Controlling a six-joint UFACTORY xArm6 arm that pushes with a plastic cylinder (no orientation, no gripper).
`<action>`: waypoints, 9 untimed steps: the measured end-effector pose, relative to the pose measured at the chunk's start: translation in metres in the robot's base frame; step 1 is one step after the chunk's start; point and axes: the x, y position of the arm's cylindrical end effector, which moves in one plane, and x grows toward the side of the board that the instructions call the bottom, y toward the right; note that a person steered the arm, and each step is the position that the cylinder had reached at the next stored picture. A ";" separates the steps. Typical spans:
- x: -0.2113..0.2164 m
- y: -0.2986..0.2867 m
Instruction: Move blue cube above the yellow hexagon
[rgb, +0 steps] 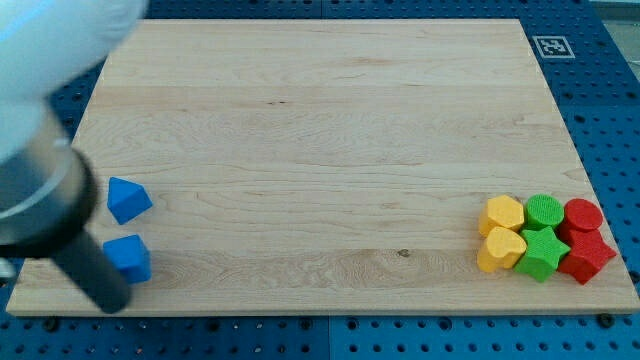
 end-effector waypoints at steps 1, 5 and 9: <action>-0.003 -0.065; -0.030 0.002; -0.015 0.072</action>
